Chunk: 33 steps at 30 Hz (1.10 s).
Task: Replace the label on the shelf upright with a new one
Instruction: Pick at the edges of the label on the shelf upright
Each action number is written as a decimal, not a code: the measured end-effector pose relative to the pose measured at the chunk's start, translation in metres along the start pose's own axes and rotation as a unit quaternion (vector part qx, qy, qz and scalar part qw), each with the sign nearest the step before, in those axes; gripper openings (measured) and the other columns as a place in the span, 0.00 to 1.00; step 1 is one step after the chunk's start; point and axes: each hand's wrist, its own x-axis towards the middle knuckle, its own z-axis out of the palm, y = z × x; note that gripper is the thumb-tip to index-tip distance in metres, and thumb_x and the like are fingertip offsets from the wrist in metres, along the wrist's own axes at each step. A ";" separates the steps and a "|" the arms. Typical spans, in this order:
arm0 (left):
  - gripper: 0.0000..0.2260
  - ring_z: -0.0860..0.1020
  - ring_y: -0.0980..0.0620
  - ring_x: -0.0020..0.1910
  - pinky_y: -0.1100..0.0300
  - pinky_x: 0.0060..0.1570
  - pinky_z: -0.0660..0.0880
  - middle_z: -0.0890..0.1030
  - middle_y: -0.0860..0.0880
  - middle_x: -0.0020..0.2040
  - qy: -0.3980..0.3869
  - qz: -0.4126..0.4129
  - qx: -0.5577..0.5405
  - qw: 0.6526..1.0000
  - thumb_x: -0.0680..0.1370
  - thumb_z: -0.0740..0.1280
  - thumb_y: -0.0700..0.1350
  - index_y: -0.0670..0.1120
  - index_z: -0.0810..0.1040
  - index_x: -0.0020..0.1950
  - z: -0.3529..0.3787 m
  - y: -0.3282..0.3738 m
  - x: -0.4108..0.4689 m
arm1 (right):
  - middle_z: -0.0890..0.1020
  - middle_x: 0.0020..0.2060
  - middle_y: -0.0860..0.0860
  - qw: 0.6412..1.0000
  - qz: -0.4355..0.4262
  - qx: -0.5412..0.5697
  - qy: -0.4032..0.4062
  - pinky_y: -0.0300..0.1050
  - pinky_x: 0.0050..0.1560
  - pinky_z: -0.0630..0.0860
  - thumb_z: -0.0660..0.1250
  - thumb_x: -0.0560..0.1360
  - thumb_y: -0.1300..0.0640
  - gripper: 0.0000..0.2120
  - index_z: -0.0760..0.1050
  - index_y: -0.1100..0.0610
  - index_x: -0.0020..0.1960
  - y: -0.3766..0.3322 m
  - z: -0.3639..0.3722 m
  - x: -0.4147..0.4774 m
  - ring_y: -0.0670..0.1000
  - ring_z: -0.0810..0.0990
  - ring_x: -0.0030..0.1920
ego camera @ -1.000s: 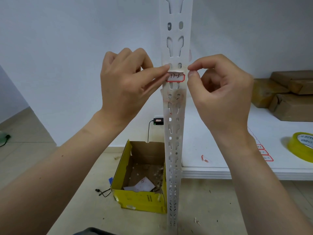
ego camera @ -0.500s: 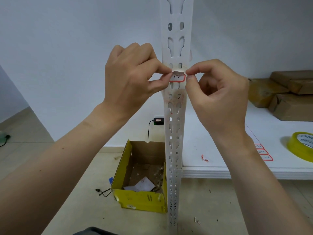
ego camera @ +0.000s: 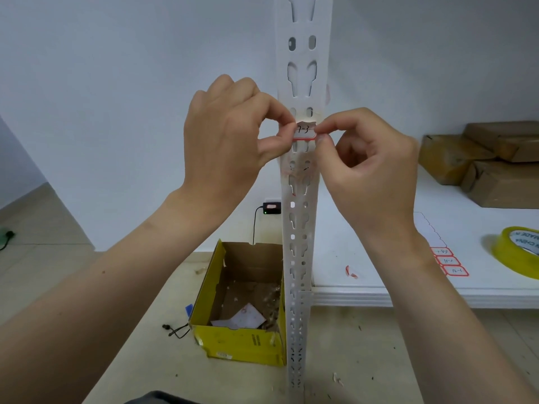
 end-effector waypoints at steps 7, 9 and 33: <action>0.08 0.70 0.49 0.39 0.52 0.37 0.67 0.72 0.51 0.36 0.006 -0.017 -0.040 0.999 0.80 0.72 0.50 0.47 0.87 0.47 -0.002 0.000 -0.006 | 0.76 0.25 0.49 1.000 0.001 -0.002 0.000 0.47 0.31 0.72 0.70 0.77 0.60 0.03 0.82 0.55 0.48 0.001 0.000 0.001 0.52 0.73 0.26; 0.08 0.73 0.47 0.38 0.50 0.36 0.71 0.76 0.46 0.36 0.019 -0.015 -0.043 0.999 0.81 0.73 0.51 0.47 0.88 0.50 -0.001 -0.003 -0.012 | 0.76 0.24 0.50 1.000 0.002 -0.003 0.003 0.46 0.31 0.72 0.70 0.77 0.60 0.03 0.82 0.55 0.47 0.001 -0.001 0.001 0.52 0.73 0.26; 0.08 0.72 0.50 0.37 0.50 0.37 0.68 0.76 0.49 0.34 0.029 -0.035 -0.025 0.999 0.81 0.72 0.51 0.48 0.88 0.48 0.000 0.007 -0.016 | 0.75 0.25 0.48 1.000 -0.008 -0.011 0.006 0.39 0.30 0.70 0.70 0.78 0.60 0.03 0.82 0.54 0.48 0.000 -0.004 0.002 0.51 0.74 0.27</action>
